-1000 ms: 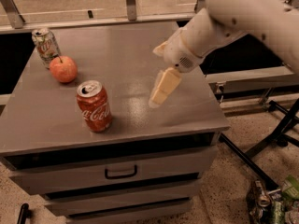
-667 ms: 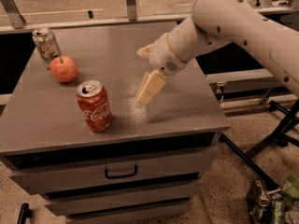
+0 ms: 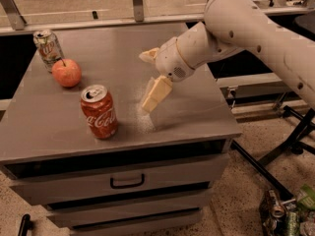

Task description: Knock coke can over

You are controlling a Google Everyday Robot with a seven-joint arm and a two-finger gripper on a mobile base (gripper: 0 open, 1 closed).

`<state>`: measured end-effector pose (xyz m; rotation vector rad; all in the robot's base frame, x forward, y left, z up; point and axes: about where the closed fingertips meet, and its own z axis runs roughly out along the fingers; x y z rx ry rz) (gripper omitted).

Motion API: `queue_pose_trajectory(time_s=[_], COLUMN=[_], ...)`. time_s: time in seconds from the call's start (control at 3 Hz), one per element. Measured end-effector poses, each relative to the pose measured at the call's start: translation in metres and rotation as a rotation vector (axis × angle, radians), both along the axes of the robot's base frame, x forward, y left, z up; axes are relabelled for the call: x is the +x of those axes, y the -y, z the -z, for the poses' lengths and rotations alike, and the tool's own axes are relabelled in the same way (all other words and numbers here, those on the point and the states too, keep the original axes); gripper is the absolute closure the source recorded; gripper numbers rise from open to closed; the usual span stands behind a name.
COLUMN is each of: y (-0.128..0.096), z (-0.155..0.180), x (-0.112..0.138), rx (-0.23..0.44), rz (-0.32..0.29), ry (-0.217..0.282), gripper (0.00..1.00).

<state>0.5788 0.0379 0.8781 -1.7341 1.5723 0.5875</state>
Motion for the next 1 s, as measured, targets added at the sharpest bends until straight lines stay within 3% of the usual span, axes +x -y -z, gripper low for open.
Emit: queue_pose_trajectory(time_s=[0.33, 0.67, 1.0], y=[-0.015, -0.047, -0.051], z=[0.005, -0.016, -0.017], x=[-0.02, -0.06, -0.061], rx=[0.253, 0.496, 0.488], rz=[-0.116, -0.271, -0.273], ry=[-0.035, -0.064, -0.062], gripper=[0.0, 0.0, 0.0])
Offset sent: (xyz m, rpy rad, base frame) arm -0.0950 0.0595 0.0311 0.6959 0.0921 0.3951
